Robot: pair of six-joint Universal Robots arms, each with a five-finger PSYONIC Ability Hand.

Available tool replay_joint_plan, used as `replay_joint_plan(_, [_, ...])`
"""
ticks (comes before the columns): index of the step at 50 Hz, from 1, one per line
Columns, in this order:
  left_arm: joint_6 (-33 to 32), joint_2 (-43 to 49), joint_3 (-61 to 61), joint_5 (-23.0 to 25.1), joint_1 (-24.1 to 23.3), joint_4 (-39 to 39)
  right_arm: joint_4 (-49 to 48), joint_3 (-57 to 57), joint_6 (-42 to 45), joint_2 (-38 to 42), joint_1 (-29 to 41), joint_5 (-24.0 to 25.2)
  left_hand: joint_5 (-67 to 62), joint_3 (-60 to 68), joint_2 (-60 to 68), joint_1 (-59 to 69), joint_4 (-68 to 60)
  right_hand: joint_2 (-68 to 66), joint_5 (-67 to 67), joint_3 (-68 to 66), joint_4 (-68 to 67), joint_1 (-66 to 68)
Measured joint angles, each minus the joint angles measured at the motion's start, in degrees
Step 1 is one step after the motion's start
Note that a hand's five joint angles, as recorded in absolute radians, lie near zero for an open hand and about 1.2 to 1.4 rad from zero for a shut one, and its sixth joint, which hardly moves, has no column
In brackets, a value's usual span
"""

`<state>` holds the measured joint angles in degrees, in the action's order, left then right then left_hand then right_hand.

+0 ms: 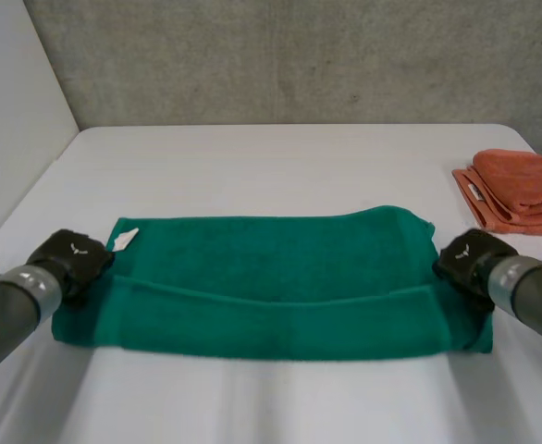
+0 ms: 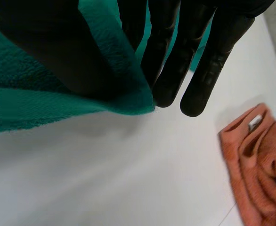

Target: Fold the laundry.

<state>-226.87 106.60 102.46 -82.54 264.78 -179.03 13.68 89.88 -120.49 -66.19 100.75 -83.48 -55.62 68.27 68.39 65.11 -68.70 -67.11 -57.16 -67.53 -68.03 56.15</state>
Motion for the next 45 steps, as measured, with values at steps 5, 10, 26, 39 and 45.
replay_joint_plan(5, [1.50, 6.67, -10.76, -3.11, -2.06, -1.20, -4.74, -9.11, -0.52, 3.73, 2.51, -3.05, 0.00, 0.00, 0.00, 0.00, 0.00, 0.00, 0.00, 0.00, 0.00, 0.00])
replay_joint_plan(10, [2.33, 9.54, -24.88, -7.15, -4.28, -4.39, -8.70, -25.61, -2.71, 5.84, 4.98, -4.78, 0.00, 0.00, 0.00, 0.00, 0.00, 0.00, 0.00, 0.00, 0.00, 0.00])
replay_joint_plan(26, [17.05, 3.68, -43.33, -11.66, -5.69, -21.92, -28.82, -50.56, -16.87, 7.10, 6.51, -3.85, -0.48, 0.07, 0.06, 0.00, -0.02, 0.00, -0.04, 0.00, 0.00, 0.00])
replay_joint_plan(39, [17.07, 8.46, -22.32, -11.25, -5.84, -23.21, -24.92, -29.74, -16.05, 11.49, 5.95, 1.74, -0.48, 0.09, 0.09, 0.00, -0.02, 0.00, -0.04, 0.00, 0.00, 0.00])
replay_joint_plan(45, [16.44, 15.19, -12.86, -11.27, -7.02, -23.85, -24.58, -18.43, -13.46, 15.01, 5.80, 5.35, -0.48, 0.09, 0.09, 0.00, -0.02, 0.00, -0.04, 0.00, 0.00, 0.00])
